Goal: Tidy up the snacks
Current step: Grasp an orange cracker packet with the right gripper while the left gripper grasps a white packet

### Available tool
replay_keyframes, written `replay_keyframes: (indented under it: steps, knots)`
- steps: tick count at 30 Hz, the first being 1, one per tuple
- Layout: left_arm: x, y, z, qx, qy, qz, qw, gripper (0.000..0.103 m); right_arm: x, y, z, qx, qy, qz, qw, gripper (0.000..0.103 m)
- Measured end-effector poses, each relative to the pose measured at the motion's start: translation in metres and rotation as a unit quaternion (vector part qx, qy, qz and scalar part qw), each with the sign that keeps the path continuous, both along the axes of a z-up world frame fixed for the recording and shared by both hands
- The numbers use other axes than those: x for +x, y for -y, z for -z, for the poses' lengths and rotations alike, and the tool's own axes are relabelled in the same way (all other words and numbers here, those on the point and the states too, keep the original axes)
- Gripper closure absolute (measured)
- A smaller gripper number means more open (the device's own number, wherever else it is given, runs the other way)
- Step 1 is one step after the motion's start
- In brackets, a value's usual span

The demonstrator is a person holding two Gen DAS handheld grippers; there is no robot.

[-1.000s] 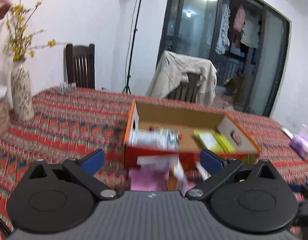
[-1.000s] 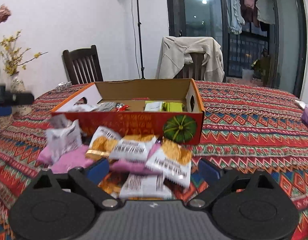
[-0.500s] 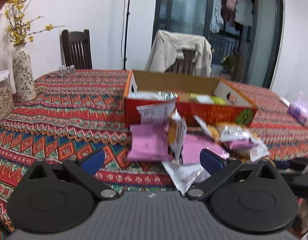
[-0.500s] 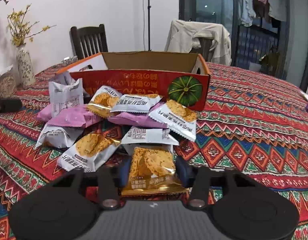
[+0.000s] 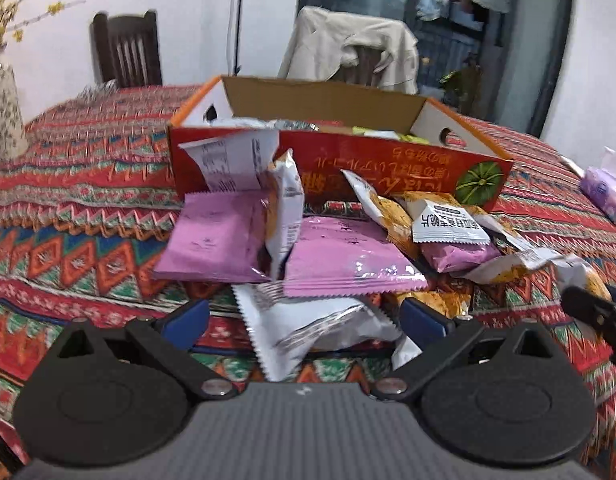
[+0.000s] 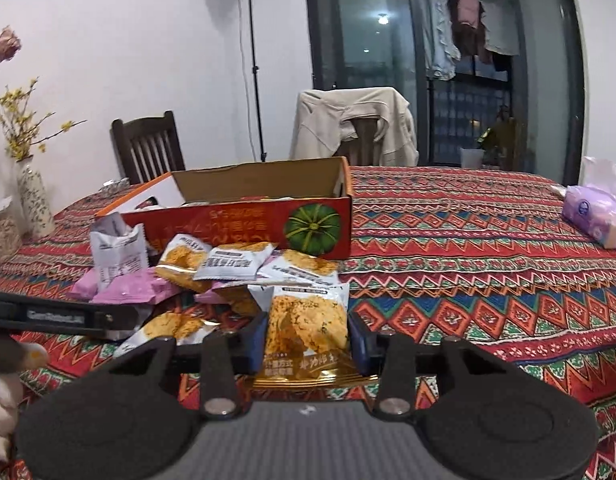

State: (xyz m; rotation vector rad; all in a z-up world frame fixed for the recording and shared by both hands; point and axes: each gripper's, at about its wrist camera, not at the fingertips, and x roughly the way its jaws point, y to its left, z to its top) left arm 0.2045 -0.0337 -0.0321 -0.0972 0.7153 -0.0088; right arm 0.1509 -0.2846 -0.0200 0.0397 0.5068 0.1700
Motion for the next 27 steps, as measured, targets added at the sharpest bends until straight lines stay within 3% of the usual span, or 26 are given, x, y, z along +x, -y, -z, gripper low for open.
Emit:
replay_keyframes:
  steps: [6,11,12,13,24,27]
  knots:
    - [0.010,0.006,0.011,0.024,-0.010,-0.049,0.9984,0.002,-0.005,0.000,0.003,0.006,0.005,-0.010,1.000,0.063]
    - [-0.006,-0.002,0.006,0.020,0.007,-0.037,0.9991,0.039,-0.004,-0.001,0.009,0.012,0.001,-0.012,1.000,0.063]
    - [-0.011,-0.005,0.004,0.015,0.009,-0.028,0.9995,0.051,-0.005,0.000,0.010,0.012,0.000,-0.013,1.000,0.063]
    - [-0.015,-0.008,0.003,0.010,0.009,-0.021,0.9997,0.054,-0.005,-0.001,0.009,0.011,0.000,-0.014,1.000,0.063]
    - [-0.067,-0.023,-0.014,0.033,0.087,0.003,0.9957,0.057,-0.020,-0.009,0.005,-0.001,0.013,-0.018,1.000,0.063]
    - [-0.073,-0.028,-0.017,0.029,0.091,0.002,0.9954,0.057,-0.026,-0.010,0.001,-0.002,0.019,-0.013,1.000,0.063]
